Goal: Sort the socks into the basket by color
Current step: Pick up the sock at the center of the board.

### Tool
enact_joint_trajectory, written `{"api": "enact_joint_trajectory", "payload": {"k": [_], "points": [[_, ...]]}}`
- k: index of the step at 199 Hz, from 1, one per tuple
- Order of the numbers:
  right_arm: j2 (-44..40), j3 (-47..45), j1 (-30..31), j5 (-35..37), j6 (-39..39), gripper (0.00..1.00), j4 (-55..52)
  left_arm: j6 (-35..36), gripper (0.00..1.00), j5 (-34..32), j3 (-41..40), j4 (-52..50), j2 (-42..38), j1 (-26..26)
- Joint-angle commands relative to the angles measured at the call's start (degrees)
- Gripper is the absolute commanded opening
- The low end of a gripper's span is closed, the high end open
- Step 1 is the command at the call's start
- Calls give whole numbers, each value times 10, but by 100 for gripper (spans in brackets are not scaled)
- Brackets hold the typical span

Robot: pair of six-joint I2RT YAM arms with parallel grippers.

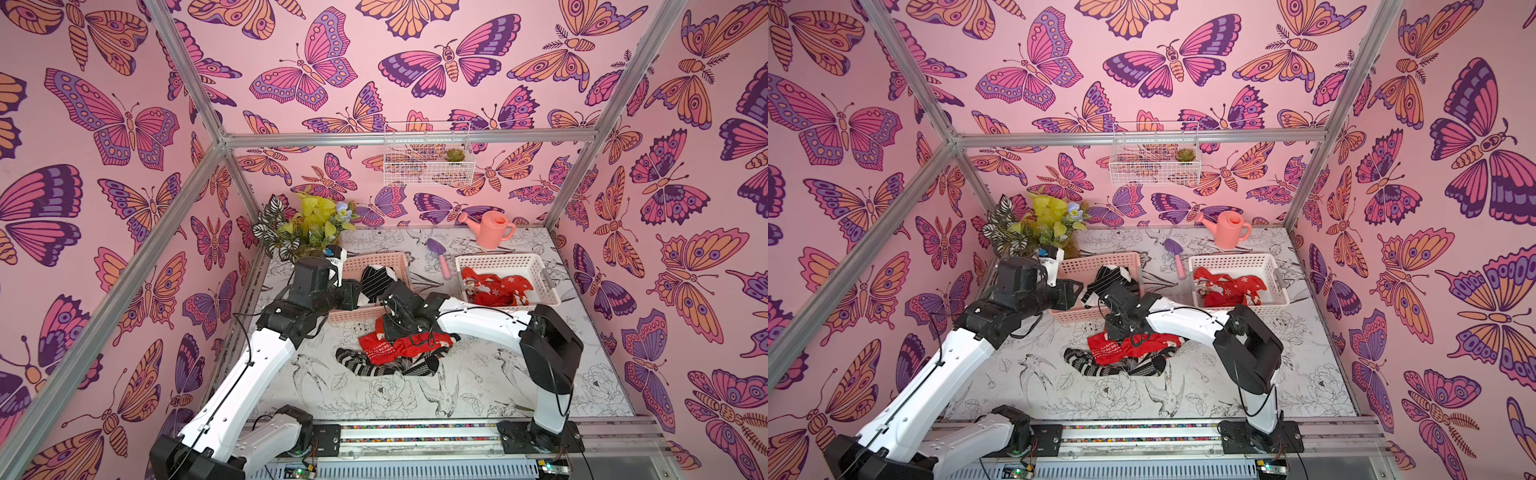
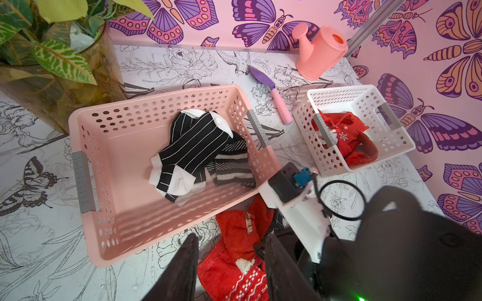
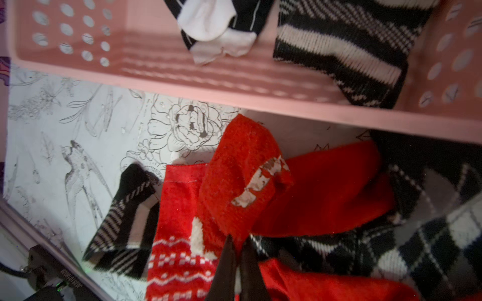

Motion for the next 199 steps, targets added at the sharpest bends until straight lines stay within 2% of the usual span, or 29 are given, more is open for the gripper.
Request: {"api": "enact_joint_trajectory", "payload": {"k": [1, 97, 199], "points": [[-49, 10, -2, -16, -28, 0, -42, 9, 44, 1, -10, 4, -10, 5], [-159, 23, -18, 26, -73, 0, -105, 7, 44, 1, -10, 4, -10, 5], [-246, 44, -101, 40, -126, 0, -168, 7, 44, 7, -9, 4, -12, 5]]}}
